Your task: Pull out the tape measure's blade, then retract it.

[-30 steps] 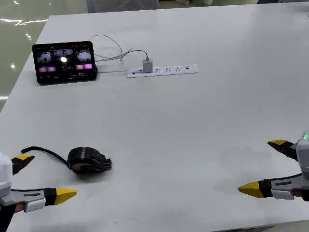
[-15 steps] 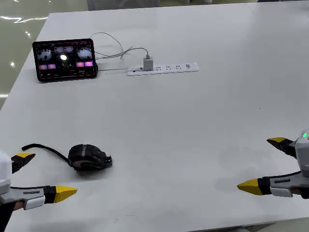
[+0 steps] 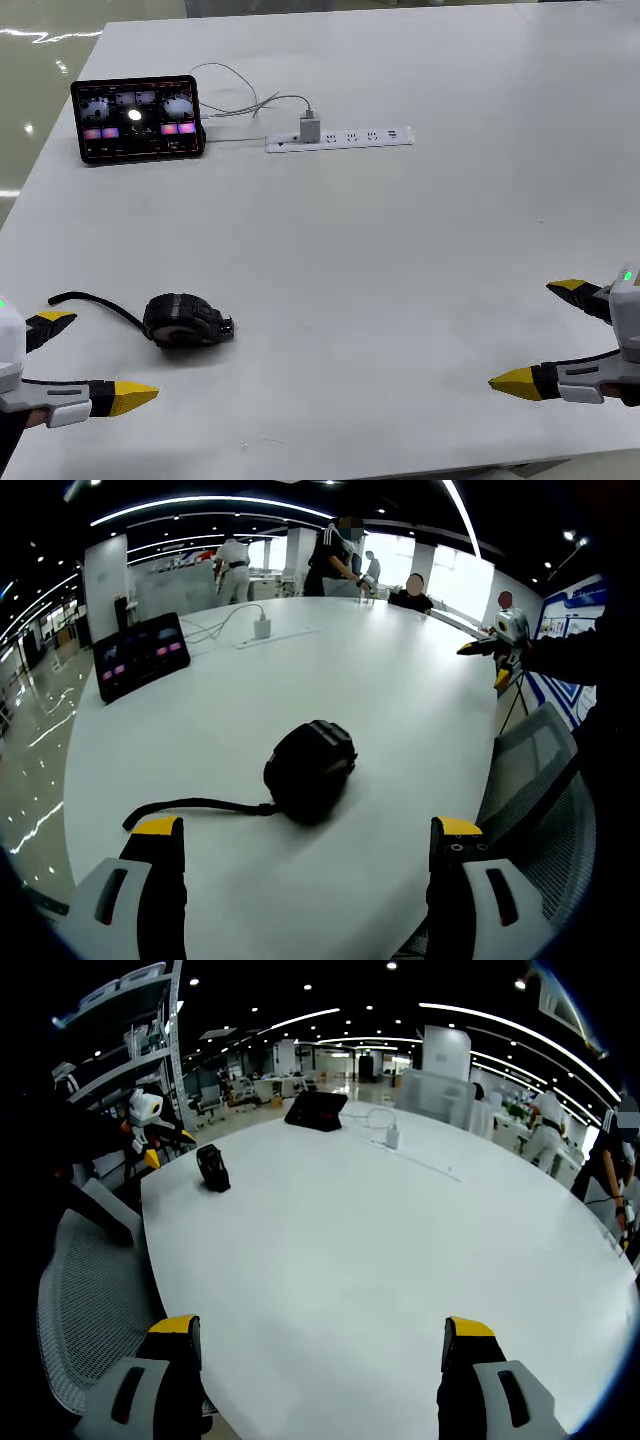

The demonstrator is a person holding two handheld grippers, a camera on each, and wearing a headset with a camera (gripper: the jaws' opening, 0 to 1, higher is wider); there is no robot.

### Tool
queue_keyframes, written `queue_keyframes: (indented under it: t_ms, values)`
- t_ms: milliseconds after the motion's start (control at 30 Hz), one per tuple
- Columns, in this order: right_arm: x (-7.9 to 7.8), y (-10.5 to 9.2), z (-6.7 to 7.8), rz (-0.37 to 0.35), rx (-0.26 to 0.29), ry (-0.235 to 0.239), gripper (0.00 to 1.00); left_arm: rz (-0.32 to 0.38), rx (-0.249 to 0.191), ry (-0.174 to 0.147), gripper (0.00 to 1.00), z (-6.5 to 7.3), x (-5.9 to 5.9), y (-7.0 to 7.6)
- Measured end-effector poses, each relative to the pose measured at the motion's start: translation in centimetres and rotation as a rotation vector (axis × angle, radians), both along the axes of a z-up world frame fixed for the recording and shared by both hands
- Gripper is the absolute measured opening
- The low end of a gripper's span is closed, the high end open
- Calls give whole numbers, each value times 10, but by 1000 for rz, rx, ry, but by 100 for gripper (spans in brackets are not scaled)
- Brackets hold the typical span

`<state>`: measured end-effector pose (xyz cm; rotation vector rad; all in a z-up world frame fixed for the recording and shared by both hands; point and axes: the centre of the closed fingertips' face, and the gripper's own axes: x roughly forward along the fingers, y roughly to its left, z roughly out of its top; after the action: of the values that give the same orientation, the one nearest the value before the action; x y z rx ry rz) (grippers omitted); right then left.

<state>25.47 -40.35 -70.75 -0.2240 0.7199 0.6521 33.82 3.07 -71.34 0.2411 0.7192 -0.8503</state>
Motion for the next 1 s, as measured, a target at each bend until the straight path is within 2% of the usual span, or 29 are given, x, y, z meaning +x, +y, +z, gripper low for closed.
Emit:
queue_keyframes:
  t_ms: [200, 467, 567, 600, 667, 767, 1000]
  values:
    - [5, 1, 1, 5, -7, -4, 99, -1, 5, -9, 99, 2, 6, 1]
    - [13, 9, 0, 41, -14, 0, 99, -40, 33, -20, 99, 4, 16, -3]
    - [16, 12, 0, 53, -16, 2, 99, -62, 47, -24, 99, 4, 18, -5]
    - [15, 14, -2, 61, -16, 22, 99, -73, 54, -23, 99, 5, 18, -6]
    - [17, 18, -1, 84, -23, 9, 99, -96, 56, -18, 99, 6, 19, -9]
    - [20, 21, -1, 94, -23, 11, 99, -125, 78, -19, 97, 7, 21, -10]
    - [27, 27, 0, 110, -24, 10, 99, -168, 100, -19, 95, 7, 26, -14]
